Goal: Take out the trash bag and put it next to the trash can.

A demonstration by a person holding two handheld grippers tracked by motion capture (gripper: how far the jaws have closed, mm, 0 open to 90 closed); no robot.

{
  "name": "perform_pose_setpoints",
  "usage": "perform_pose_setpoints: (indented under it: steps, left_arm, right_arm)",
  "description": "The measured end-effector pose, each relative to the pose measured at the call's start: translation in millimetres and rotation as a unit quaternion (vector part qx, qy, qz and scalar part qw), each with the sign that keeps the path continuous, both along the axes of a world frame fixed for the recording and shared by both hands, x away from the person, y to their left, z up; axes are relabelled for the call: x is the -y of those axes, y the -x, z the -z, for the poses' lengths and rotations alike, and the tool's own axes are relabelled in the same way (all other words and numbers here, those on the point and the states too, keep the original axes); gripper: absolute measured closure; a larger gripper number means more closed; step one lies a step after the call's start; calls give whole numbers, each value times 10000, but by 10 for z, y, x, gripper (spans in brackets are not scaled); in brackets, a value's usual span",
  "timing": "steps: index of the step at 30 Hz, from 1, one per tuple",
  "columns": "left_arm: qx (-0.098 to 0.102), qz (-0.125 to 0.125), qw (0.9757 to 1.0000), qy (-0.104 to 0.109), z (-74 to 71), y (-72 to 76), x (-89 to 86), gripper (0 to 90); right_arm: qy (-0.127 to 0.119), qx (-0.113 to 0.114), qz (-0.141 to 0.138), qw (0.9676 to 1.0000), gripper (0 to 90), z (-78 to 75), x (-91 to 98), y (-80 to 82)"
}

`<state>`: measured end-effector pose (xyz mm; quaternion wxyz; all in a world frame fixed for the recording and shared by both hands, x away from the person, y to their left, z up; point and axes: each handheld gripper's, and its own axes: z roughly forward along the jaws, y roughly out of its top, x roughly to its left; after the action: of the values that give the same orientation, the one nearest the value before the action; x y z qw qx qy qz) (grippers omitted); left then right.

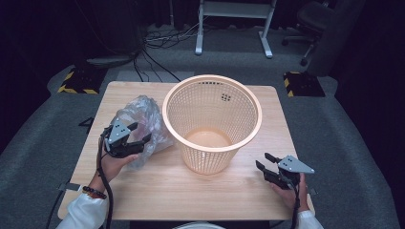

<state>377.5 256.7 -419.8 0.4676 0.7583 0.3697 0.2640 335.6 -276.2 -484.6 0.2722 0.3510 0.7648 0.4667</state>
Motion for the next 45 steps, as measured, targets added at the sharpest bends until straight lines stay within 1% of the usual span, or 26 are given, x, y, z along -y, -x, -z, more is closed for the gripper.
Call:
perform_pose_setpoints:
  steps: [3,5,8,9,10,11,12,13,16,17,19,21,22,23,25,26,28,32,34,36,37,38,40,41,42,45]
  left_arm:
    - [-61,124,9999,-50,-129,94,-18,193]
    - [67,217,9997,-91,-219,189,-25,180]
    - [63,440,9990,-30,-322,295,-38,168]
    - [57,550,9985,-14,-352,346,-33,170]
    - [108,606,9981,-48,-381,402,-23,169]
    - [236,630,9976,-145,-409,478,-2,170]
    - [286,733,9968,-162,-425,539,15,170]
    - [269,864,9958,-148,-431,597,33,165]
    - [340,1108,9929,-251,-419,758,100,163]
    - [314,1264,9910,-307,-400,820,135,163]
    - [274,1426,9886,-403,-354,901,195,162]
    - [135,1454,9871,-658,-283,969,285,165]
    - [119,1461,9858,-821,-240,992,327,166]
    - [102,1582,9833,-898,-179,1024,371,160]
    - [-30,1793,9799,-876,-89,1042,419,165]
    - [-83,1883,9776,-936,-28,1054,448,163]
    - [-151,1918,9754,-1072,52,1062,489,163]
    - [-352,2079,9710,-1129,234,1045,537,166]
    - [-446,2170,9683,-1158,312,1023,541,173]
    - [-521,2202,9667,-1196,382,1000,541,174]
    - [-600,2241,9650,-1223,438,976,535,175]
    - [-678,2203,9651,-1244,494,952,528,178]
    - [-841,2069,9647,-1397,617,900,505,194]
    - [-889,1981,9666,-1362,672,877,485,192]
    - [-989,1981,9660,-1335,708,856,458,194]
    - [-1158,1930,9667,-1218,792,816,397,192]
  right_arm:
    - [1,-14,-7,10000,493,0,-1,-5]
    - [5,-17,-8,10000,491,-3,-2,-6]
    - [24,-11,-25,10000,484,-5,-5,-5]
    - [38,-11,-25,10000,480,-5,-6,-5]
    - [51,-22,-34,10000,476,-6,-7,-4]
    - [60,-37,-40,10000,475,-6,-7,-5]
    - [75,-55,-45,9999,472,-6,-7,-8]
    - [90,-66,-53,9999,469,-5,-8,-11]
    - [122,-121,-61,9998,462,-1,-12,-17]
    - [138,-145,-67,9998,461,2,-16,-19]
    - [175,-169,-75,9997,457,7,-20,-24]
    - [205,-216,-96,9995,451,11,-25,-23]
    - [202,-225,-115,9995,447,12,-25,-23]
    - [177,-242,-152,9994,443,12,-22,-23]
    - [220,-284,-173,9992,438,13,-25,-26]
    - [238,-292,-176,9991,432,14,-26,-27]
    - [219,-349,-207,9989,429,18,-26,-29]
    - [277,-429,-298,9982,401,33,-25,-31]
    - [297,-463,-319,9980,391,41,-22,-31]
    - [331,-526,-317,9976,372,48,-16,-32]
    - [325,-536,-320,9975,368,52,-13,-32]
    - [333,-564,-307,9974,365,57,-7,-29]
    - [410,-624,-298,9968,334,67,0,-30]
    - [434,-658,-298,9964,309,74,2,-27]
    - [461,-688,-290,9961,300,81,7,-25]
    - [493,-780,-309,9953,252,99,20,-11]
